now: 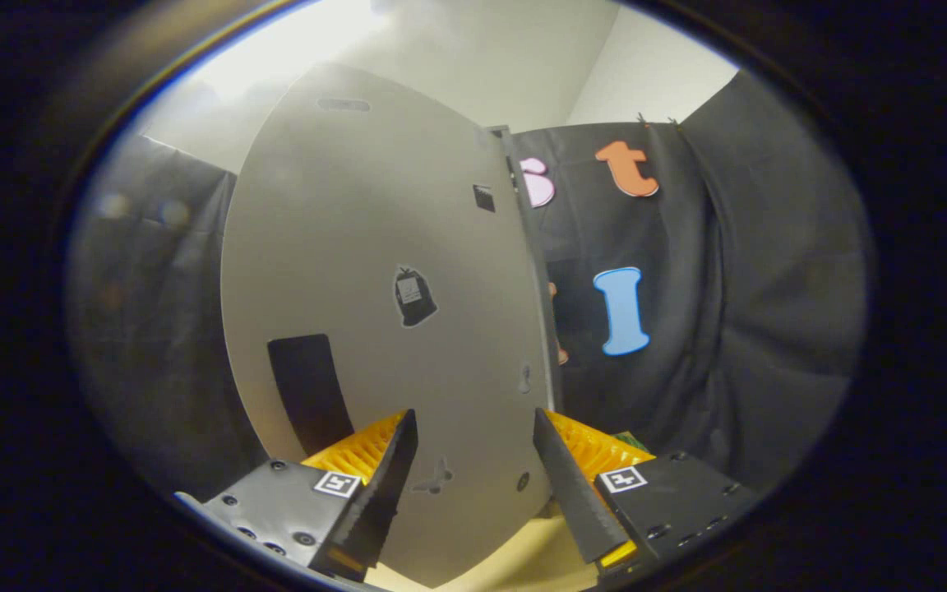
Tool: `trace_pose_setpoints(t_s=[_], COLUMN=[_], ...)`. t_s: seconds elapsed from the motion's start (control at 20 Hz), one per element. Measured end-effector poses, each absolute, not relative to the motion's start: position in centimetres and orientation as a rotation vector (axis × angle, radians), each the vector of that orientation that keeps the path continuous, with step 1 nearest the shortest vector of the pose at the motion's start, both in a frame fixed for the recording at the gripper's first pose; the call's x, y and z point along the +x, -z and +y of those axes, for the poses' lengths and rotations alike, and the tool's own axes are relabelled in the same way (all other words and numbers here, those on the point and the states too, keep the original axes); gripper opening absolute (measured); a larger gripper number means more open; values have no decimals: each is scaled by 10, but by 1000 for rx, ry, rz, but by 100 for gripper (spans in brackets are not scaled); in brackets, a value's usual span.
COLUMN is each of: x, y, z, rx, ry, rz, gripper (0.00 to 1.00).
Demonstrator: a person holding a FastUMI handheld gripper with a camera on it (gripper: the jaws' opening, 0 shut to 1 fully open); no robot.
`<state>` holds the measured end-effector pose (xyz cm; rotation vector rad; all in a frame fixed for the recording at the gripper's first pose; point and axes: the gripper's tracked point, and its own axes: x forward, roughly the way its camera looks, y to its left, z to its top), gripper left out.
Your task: Open the shoe cabinet door, grab the shoes and put them into the shoe cabinet, then close the shoe cabinet door.
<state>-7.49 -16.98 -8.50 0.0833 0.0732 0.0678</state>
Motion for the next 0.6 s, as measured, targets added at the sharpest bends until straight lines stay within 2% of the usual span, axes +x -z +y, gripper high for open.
trace_pose_setpoints(t_s=[0.35, 0.6], x=[-24, 23], y=[100, 117], z=[-84, -55], rx=[87, 85], ry=[-171, -167], rz=[83, 107], gripper=[92, 94])
